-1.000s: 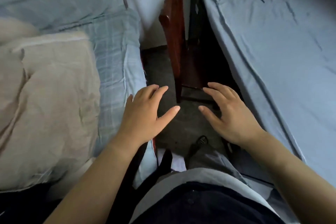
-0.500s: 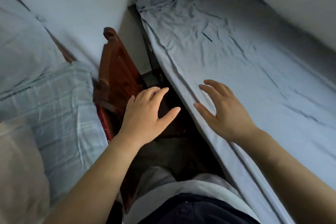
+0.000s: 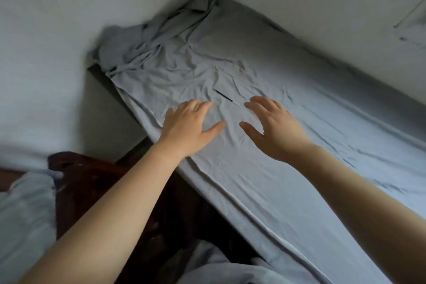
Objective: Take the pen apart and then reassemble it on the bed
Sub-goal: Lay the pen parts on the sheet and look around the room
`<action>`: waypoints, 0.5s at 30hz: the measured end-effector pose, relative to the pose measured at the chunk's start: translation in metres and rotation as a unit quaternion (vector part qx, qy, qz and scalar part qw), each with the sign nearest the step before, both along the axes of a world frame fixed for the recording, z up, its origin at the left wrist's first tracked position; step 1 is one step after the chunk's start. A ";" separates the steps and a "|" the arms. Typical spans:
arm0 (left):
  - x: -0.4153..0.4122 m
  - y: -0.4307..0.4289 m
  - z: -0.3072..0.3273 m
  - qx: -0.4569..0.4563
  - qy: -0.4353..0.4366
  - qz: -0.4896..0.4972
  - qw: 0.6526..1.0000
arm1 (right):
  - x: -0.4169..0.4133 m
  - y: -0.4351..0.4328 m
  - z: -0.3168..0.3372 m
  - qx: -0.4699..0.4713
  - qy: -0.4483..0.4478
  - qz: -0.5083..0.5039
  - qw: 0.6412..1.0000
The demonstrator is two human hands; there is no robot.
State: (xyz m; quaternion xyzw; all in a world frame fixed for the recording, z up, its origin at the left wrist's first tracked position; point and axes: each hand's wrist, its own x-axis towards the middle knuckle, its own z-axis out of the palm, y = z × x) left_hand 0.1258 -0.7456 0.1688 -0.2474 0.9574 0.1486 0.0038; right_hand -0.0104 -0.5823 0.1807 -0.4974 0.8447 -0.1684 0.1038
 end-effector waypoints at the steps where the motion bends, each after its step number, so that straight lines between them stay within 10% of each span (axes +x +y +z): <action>1: -0.011 -0.017 -0.007 -0.002 -0.002 -0.009 1.000 | -0.009 -0.015 -0.004 0.008 0.002 -0.004 1.000; 15: -0.110 -0.148 -0.176 -0.009 -0.040 -0.004 0.999 | -0.106 -0.154 -0.147 0.084 -0.071 -0.070 0.991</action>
